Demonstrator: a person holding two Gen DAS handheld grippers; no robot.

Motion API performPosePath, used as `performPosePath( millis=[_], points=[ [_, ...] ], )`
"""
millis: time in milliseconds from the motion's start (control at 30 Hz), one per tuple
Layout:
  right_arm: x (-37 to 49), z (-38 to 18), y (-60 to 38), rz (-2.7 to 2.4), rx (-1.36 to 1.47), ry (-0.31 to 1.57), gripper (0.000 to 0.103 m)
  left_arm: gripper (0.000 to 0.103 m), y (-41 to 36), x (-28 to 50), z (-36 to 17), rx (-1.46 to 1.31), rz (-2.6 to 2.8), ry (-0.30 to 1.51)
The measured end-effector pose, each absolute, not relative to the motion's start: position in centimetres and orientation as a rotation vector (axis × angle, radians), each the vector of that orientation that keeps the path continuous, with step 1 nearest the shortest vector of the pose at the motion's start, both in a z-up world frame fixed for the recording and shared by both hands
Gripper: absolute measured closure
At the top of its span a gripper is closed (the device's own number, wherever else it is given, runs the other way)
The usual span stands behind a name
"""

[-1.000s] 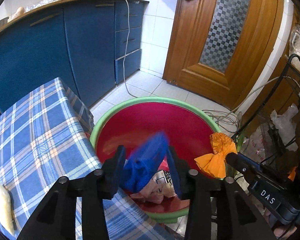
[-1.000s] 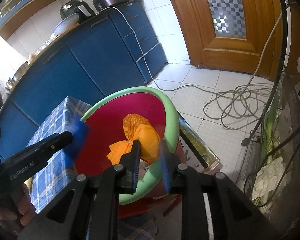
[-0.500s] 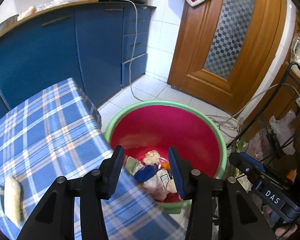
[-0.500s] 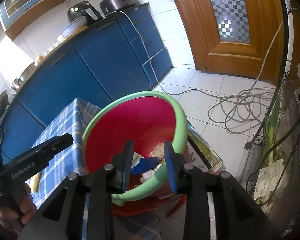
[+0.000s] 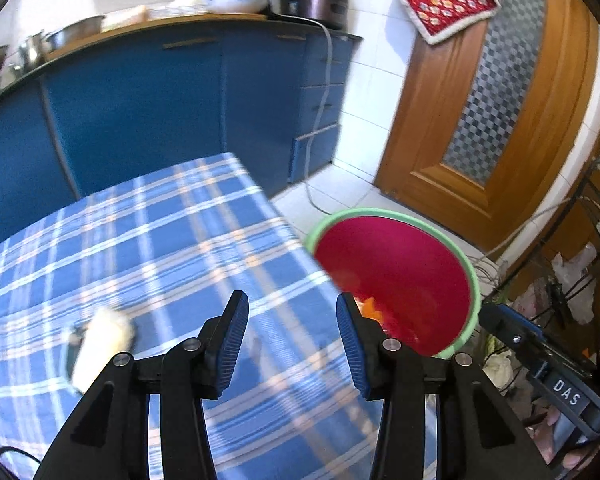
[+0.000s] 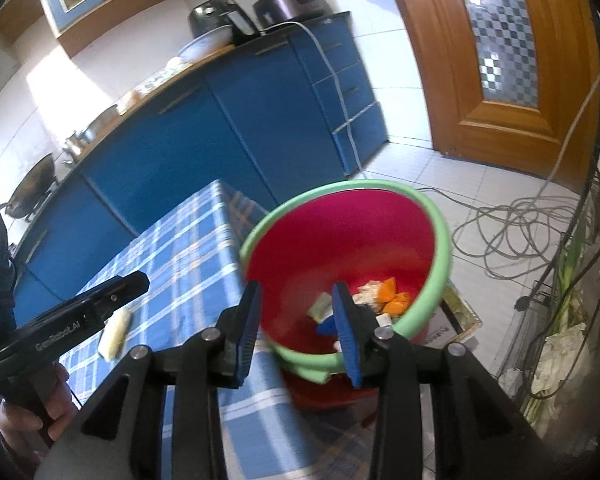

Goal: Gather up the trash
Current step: 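Move both tools back over the sponge and plastic tube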

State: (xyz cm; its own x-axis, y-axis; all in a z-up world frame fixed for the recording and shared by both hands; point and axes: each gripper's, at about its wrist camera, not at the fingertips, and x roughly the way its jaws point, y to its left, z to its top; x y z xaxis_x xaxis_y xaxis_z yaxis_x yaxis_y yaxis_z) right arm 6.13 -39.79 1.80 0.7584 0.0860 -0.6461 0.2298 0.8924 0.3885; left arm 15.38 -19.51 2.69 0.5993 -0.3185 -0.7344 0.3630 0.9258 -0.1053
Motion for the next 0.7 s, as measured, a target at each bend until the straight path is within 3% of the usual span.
performPosePath(
  millis=[700],
  points=[
    [7.3,2.6,-30.9,0.042,0.389,0.757,0.06,0.056,-5.6,15.8,1.4,-0.022,-0.152,0.852]
  ],
)
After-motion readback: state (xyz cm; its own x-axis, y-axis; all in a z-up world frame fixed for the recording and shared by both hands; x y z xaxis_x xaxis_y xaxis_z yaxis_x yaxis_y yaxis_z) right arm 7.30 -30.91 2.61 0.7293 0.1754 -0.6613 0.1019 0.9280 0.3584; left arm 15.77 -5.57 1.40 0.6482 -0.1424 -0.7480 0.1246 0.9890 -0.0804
